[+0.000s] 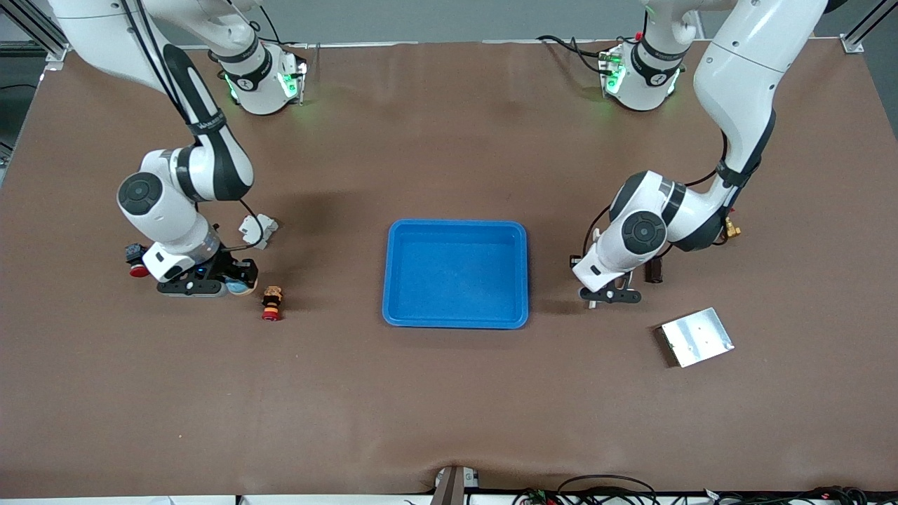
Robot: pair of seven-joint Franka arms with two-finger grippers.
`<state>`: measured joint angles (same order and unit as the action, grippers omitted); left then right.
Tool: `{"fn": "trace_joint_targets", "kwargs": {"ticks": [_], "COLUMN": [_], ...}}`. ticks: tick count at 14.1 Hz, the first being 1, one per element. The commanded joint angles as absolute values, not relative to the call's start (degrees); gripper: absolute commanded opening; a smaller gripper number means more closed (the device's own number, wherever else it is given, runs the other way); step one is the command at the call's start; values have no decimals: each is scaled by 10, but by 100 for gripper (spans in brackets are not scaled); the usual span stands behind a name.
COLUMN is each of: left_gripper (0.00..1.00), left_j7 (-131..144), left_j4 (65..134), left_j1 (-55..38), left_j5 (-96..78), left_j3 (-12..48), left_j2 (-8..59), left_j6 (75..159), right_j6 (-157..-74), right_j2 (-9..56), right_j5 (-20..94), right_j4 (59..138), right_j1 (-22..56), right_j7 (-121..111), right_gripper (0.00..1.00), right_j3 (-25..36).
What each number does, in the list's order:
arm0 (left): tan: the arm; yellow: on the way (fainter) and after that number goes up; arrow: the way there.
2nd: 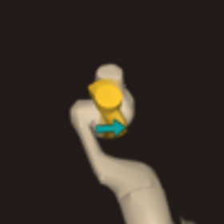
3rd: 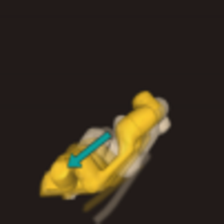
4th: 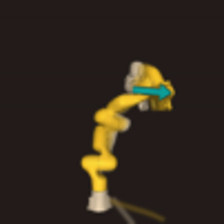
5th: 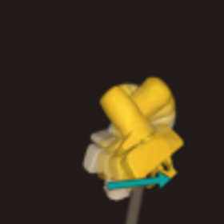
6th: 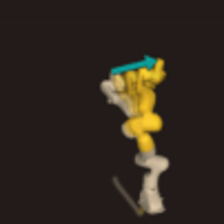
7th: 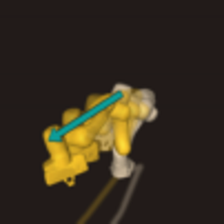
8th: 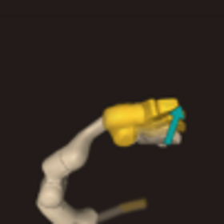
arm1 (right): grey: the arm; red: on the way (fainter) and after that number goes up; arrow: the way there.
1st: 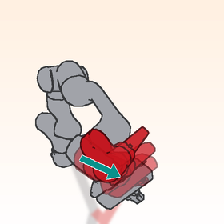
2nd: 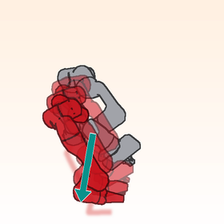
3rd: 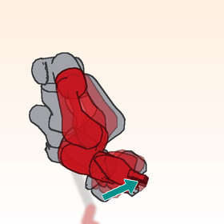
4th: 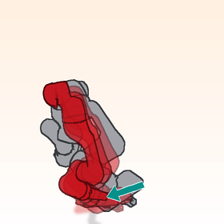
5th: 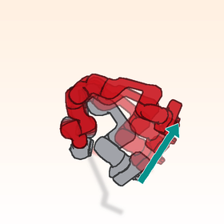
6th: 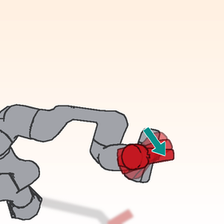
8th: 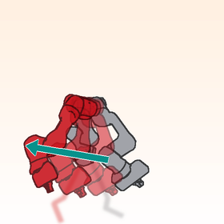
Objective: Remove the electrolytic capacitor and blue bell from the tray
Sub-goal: 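Carry the capacitor toward the white arc while the right gripper carries the bell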
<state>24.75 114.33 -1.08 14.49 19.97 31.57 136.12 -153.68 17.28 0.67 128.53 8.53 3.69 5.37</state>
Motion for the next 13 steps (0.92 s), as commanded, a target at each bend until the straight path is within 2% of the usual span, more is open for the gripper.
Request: {"fn": "trace_joint_targets", "kwargs": {"ticks": [1, 3, 5, 7, 11, 13], "left_gripper": [1, 9, 13, 23, 30, 37], "left_j7": [255, 255, 254, 254, 254, 254], "left_j4": [1143, 1143, 1143, 1143, 1143, 1143], "left_j1": [-5, -5, -5, -5, -5, -5], "left_j5": [149, 149, 149, 149, 149, 149], "left_j3": [205, 205, 205, 205, 205, 205], "left_j2": [315, 315, 315, 315, 315, 315], "left_j6": [1367, 1367, 1367, 1367, 1367, 1367], "right_j6": [-1540, -1540, -1539, -1539, -1539, -1540], "right_j2": [165, 165, 172, 179, 192, 202], "right_j5": [7, 7, 17, 23, 37, 69], "right_j4": [1303, 1310, 1314, 1314, 1314, 1313], "right_j1": [55, 53, 45, 43, 29, 19], "right_j7": [18, 17, 16, 13, -15, -60], "right_gripper": [0, 0, 0, 0, 0, 0], "right_j3": [40, 40, 39, 39, 39, 39]}}
